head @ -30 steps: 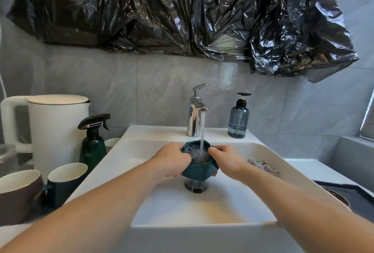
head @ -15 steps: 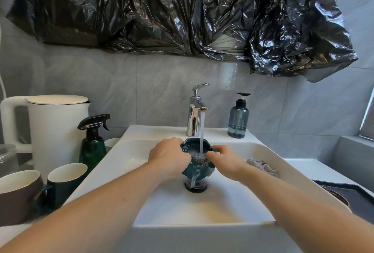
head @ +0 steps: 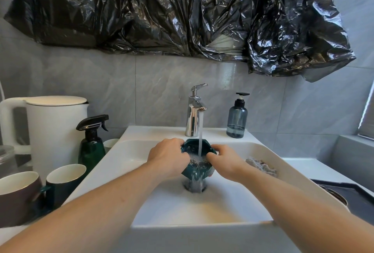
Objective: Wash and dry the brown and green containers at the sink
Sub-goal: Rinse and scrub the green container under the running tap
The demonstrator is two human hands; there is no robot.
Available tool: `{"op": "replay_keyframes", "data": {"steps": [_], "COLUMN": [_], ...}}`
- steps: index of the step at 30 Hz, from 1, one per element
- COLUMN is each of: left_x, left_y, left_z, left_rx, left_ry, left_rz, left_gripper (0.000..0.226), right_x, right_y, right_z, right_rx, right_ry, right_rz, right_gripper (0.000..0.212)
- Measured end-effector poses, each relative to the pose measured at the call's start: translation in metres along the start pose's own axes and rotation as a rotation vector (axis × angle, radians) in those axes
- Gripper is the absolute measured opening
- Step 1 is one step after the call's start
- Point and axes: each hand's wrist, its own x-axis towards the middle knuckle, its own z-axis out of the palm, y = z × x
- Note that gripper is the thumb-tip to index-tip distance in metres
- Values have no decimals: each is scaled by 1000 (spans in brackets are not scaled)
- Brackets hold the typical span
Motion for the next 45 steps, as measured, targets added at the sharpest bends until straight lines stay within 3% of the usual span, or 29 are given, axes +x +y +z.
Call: {"op": "replay_keyframes", "data": {"steps": [8,17,22,33,40,45], "left_x": [-2,-1,-2,-1,2,3], "left_y": [1,-4,-5,-4,-4,-2], "left_z": [-1,0,-1,-2,-1,-1], "left_rx": [-19,-98,-107,-85,-80,-80], "left_ry": [16,-4,-13,62,129,119], "left_rz": [36,70,97,113,87,51], "left_gripper": [14,39,46,43,29,32], "right_x": [1,2,2,5,8,11], "right_y": [1,2,3,3,5,8], "right_z": [2,1,1,1,1,3], "right_rx": [-41,-58,-70,-48,67,140], "right_ry": [19,50,22,47,100,102], "right_rz": [-23,-19,-11,-25,-86,-142], "right_gripper": [41,27,33,39,28,33]}}
